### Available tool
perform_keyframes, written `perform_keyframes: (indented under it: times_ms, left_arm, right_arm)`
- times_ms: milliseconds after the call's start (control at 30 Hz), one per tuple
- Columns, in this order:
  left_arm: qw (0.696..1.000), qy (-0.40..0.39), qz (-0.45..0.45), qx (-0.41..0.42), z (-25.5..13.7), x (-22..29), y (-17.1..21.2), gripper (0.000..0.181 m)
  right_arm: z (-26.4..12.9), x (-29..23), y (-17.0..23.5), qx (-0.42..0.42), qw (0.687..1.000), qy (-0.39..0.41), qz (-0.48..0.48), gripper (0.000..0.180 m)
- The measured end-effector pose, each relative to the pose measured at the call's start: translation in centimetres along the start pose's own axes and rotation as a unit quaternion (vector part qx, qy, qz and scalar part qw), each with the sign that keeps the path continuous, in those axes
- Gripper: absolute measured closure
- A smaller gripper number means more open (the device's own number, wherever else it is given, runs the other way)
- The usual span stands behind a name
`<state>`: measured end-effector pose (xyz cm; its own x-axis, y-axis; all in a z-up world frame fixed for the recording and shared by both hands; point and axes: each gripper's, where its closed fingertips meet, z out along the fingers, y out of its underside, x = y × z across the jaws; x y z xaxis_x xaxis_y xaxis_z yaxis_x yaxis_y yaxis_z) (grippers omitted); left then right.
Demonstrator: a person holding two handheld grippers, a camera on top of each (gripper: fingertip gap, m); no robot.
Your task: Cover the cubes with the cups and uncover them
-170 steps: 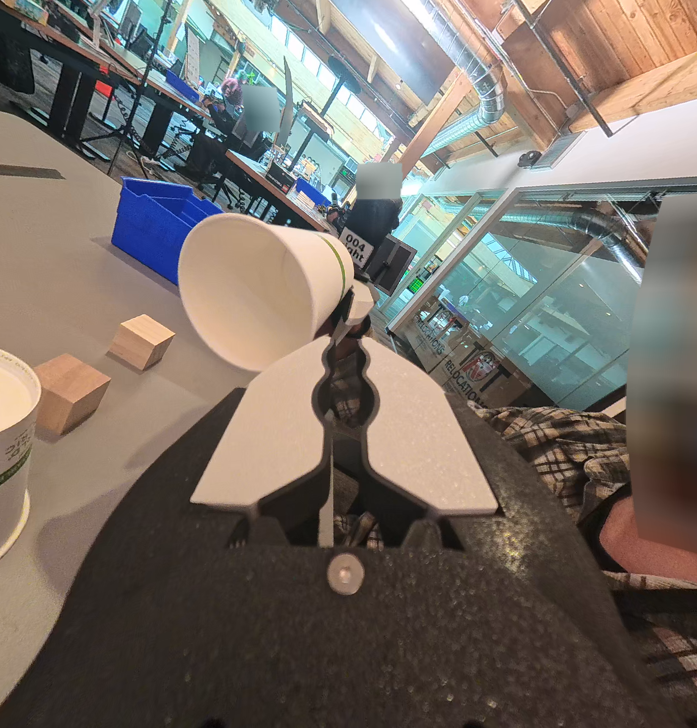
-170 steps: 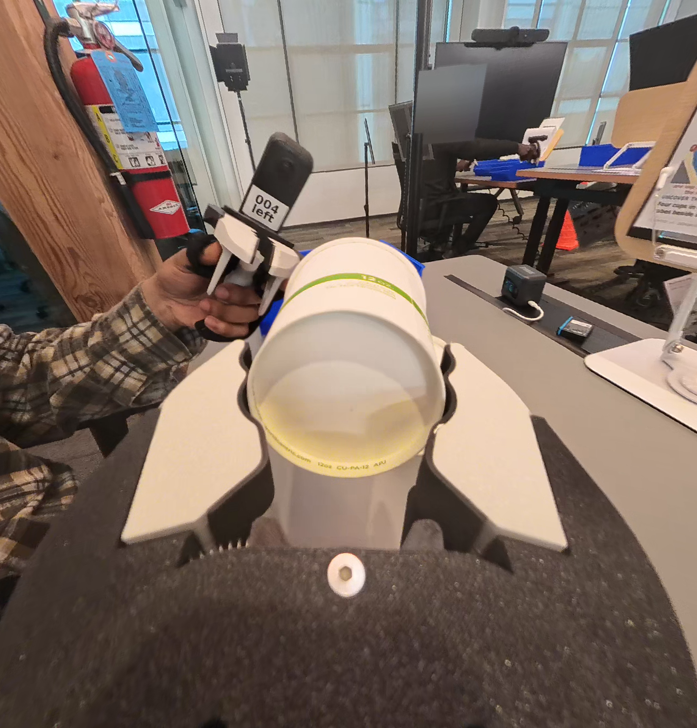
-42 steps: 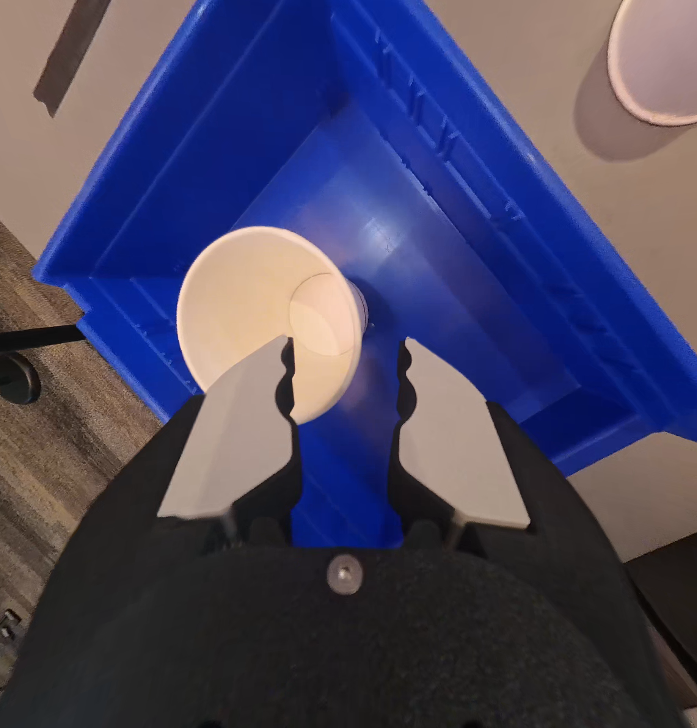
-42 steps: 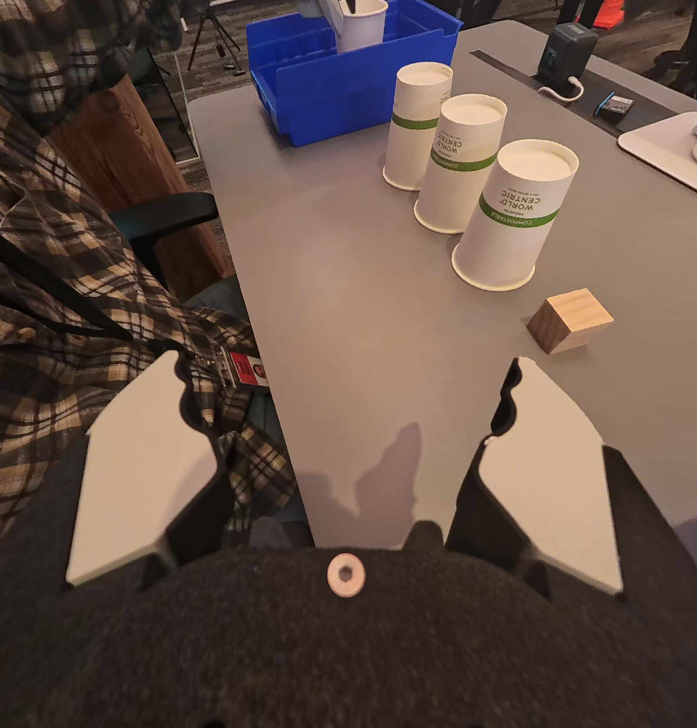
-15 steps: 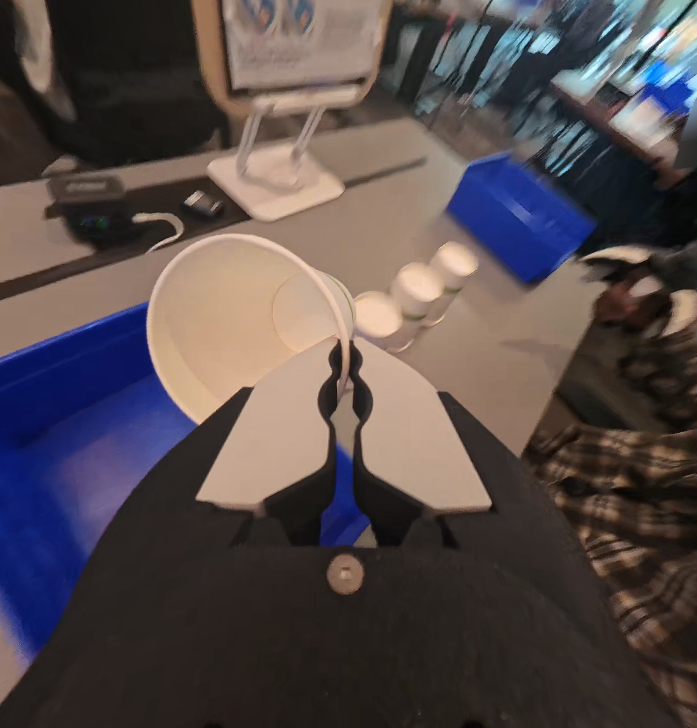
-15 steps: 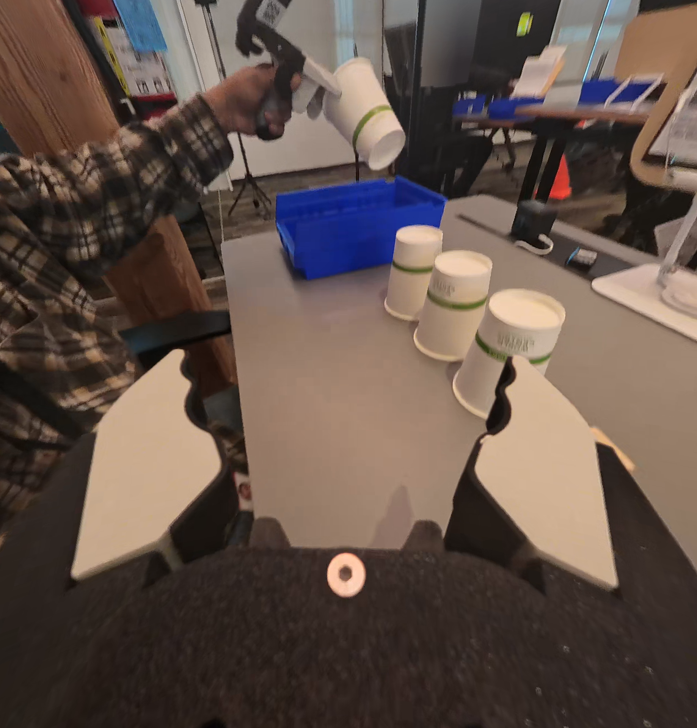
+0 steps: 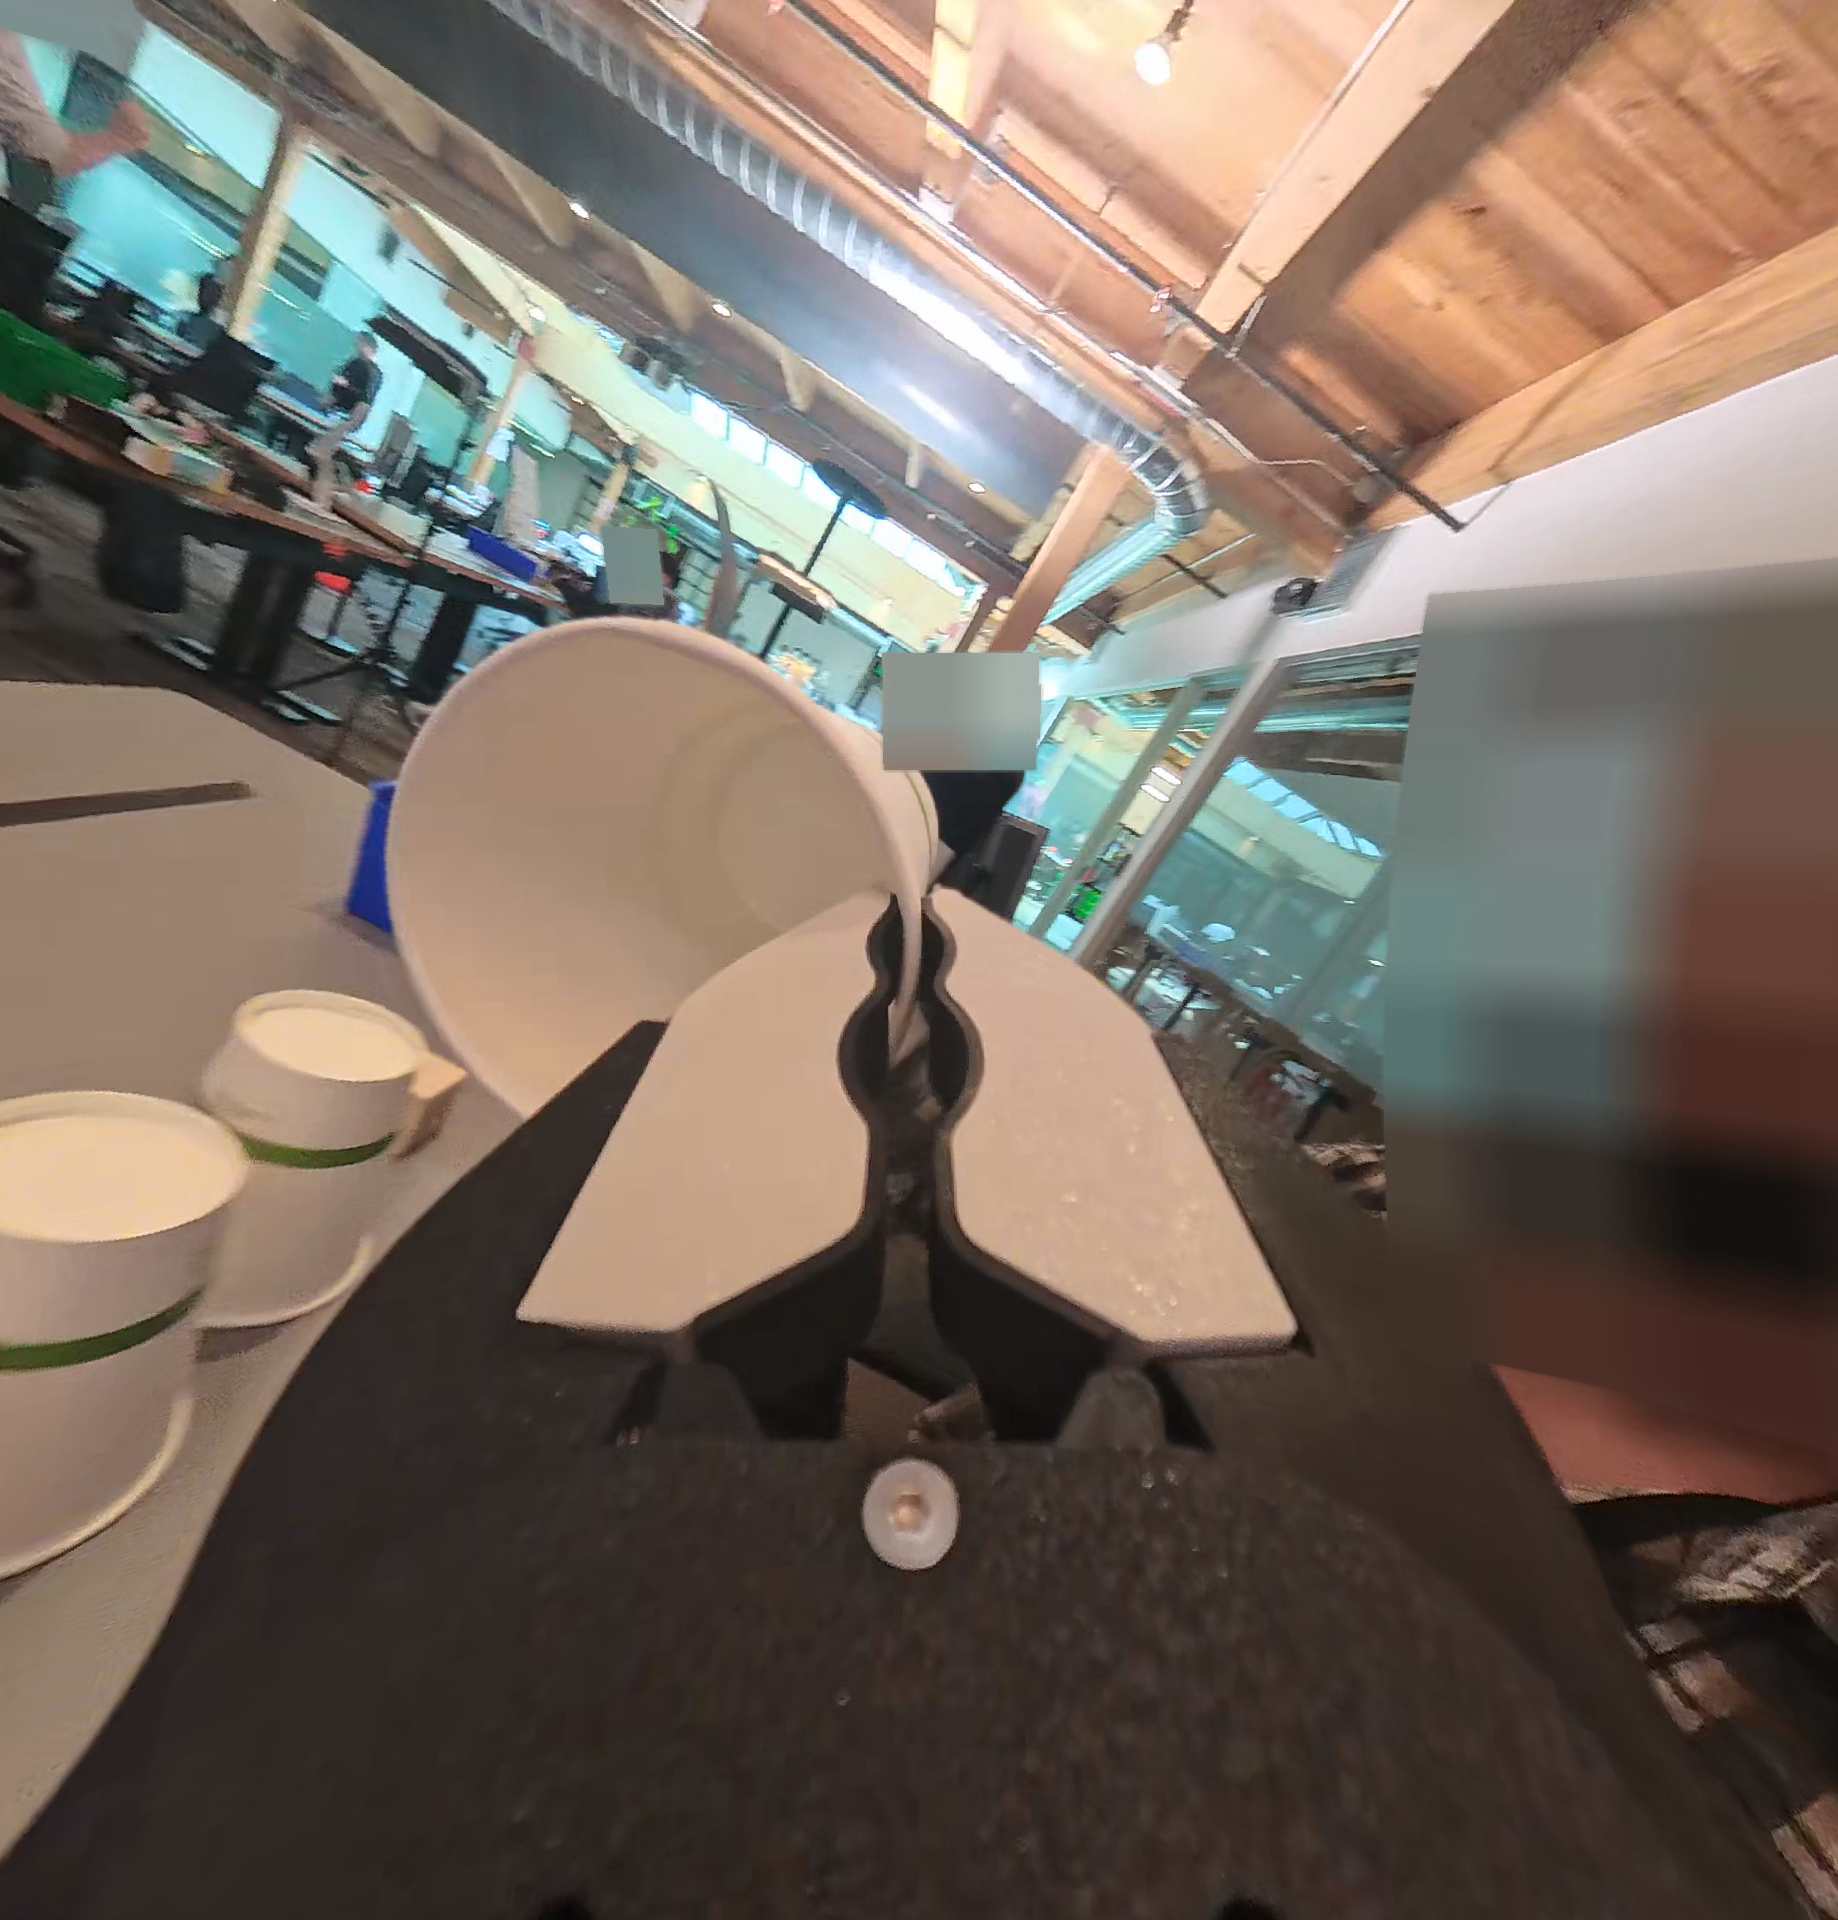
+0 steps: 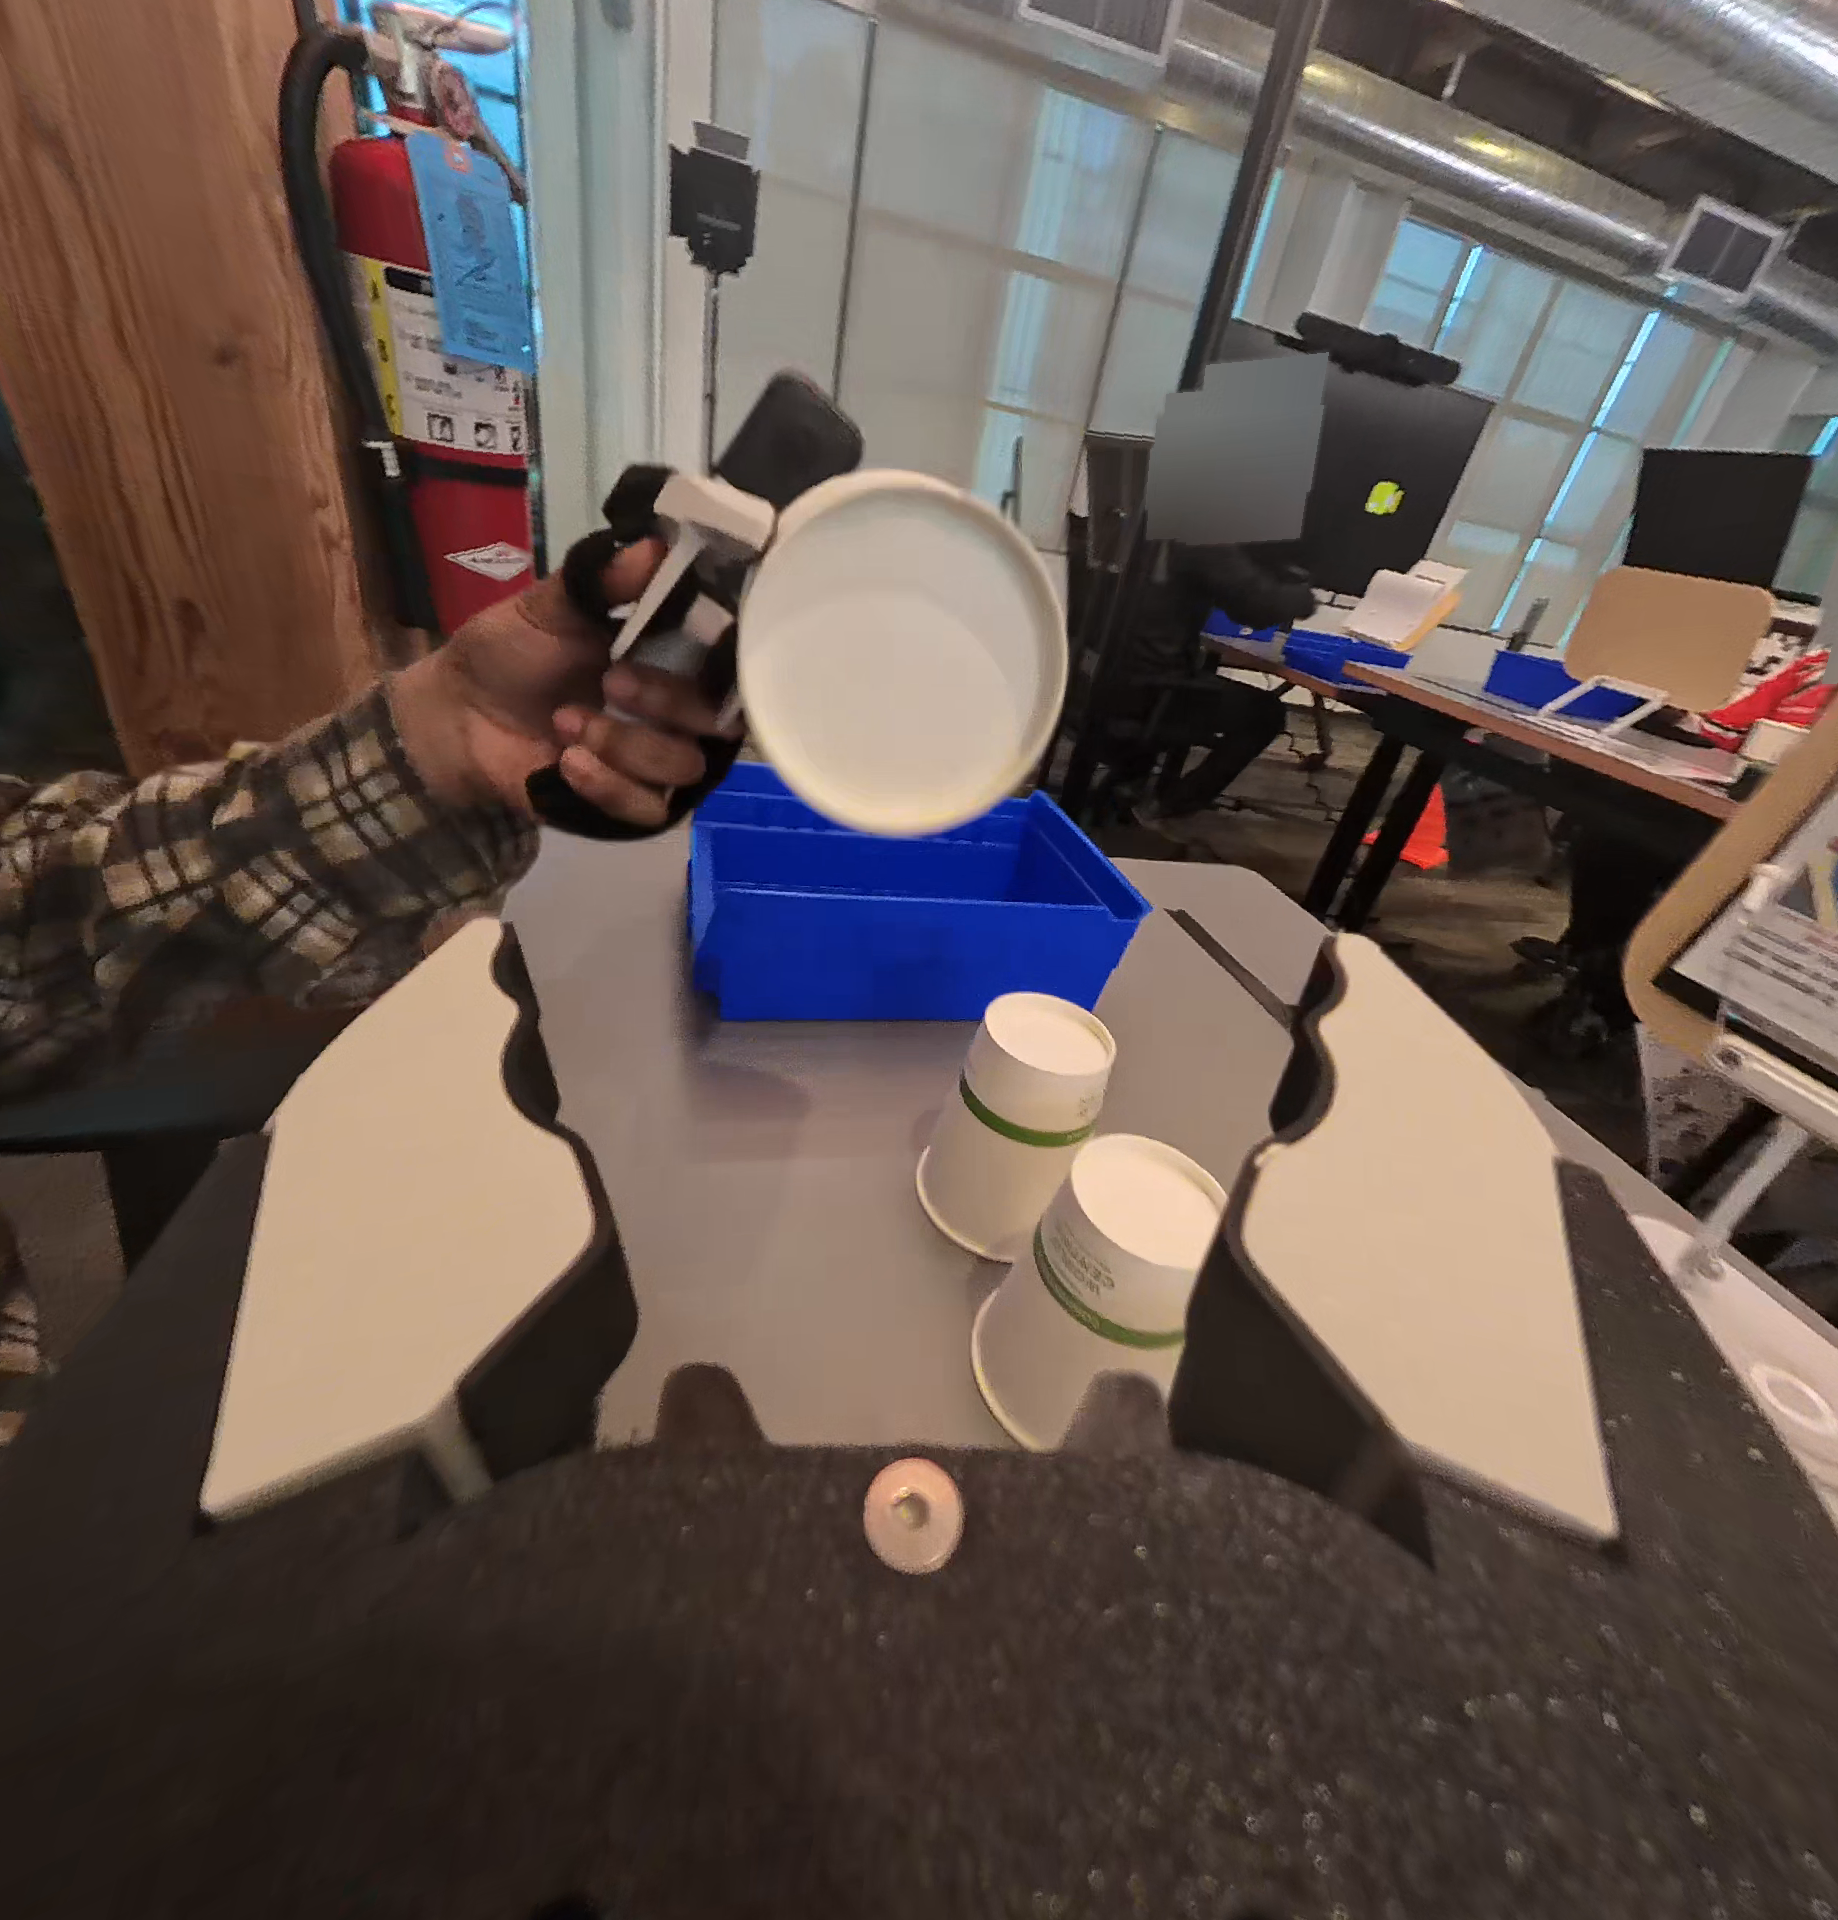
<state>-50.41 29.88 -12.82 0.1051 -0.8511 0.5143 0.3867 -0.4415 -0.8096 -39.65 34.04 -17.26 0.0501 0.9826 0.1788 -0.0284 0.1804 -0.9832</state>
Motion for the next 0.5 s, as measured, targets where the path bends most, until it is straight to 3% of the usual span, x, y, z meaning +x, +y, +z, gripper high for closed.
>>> perform_keyframes:
  times_ms: [500]
  left_arm:
    - [0.997,0.066,-0.047,0.001,3.8,-0.3,4.9,0.179]
  right_arm:
    - [2.7,-2.0,0.4,-0.076,0.994,-0.070,0.022,0.060]
